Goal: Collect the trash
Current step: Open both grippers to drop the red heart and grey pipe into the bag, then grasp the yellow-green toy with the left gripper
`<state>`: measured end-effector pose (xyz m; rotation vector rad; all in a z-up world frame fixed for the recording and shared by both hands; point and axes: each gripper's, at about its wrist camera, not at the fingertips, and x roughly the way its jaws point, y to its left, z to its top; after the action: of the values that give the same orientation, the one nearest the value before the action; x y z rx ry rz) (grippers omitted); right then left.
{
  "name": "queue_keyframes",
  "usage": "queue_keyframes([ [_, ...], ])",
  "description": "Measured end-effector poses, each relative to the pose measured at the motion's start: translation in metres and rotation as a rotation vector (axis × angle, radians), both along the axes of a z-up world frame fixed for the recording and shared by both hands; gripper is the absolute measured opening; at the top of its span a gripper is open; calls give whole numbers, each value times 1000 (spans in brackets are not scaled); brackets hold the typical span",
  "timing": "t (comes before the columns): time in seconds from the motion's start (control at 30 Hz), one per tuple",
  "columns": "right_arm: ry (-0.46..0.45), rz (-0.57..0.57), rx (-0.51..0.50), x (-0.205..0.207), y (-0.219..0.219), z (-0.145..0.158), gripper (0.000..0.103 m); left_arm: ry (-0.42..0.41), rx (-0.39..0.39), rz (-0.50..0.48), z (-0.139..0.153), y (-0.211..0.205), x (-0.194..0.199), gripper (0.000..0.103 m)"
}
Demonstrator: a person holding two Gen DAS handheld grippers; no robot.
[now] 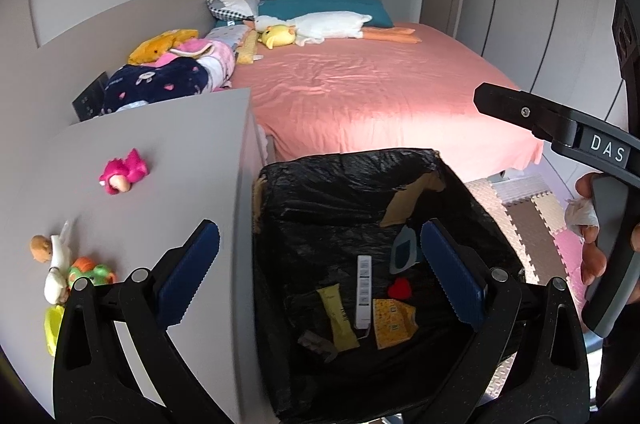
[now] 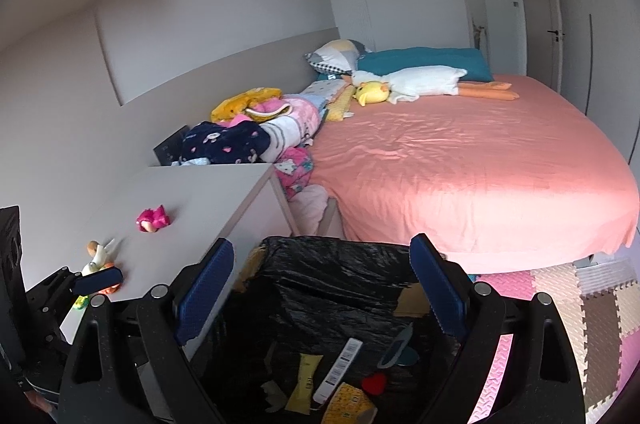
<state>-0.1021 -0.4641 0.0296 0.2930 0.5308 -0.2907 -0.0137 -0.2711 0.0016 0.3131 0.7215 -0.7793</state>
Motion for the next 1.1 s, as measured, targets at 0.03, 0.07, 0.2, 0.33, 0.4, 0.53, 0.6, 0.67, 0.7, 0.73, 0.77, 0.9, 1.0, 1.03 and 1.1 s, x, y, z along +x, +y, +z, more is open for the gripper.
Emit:
queue_keyframes([
  [0.03,0,7,0,3,3,0,90,0,4,7,0,3,1,97],
  [0.07,2,16,0,6,7,-1,90,0,6,13,-1,6,3,97],
  [0.2,10,48,-3,18,21,-1,90,4,6,45,-3,21,10,97],
  [0.33,17,82,-4,29,34,-4,90,-3,19,76,-5,38,16,97],
  [0.4,18,100,4,33,40,-5,90,-9,29,93,-6,47,17,97],
  [0.53,30,135,3,45,56,-9,90,-8,32,142,-6,69,24,97],
  [0.6,37,155,4,50,64,-10,90,-6,33,164,-6,80,28,97],
  [0.67,45,172,2,55,71,-12,90,-7,34,183,-7,90,31,97],
  [0.7,48,179,1,57,74,-12,90,-8,34,194,-6,95,33,97],
  [0.73,51,185,-1,59,78,-12,90,-10,33,203,-6,100,34,97],
  [0.77,53,193,-1,62,82,-12,90,-11,32,214,-6,106,36,97],
  [0.9,59,223,-4,72,97,-14,90,-18,34,250,-6,124,39,97],
  [1.0,60,245,-5,79,108,-15,90,-23,52,286,-10,142,44,97],
  [1.03,60,250,-5,80,111,-15,90,-22,54,296,-11,147,45,97],
  [1.1,62,264,-4,85,118,-16,90,-15,57,323,-15,159,49,97],
])
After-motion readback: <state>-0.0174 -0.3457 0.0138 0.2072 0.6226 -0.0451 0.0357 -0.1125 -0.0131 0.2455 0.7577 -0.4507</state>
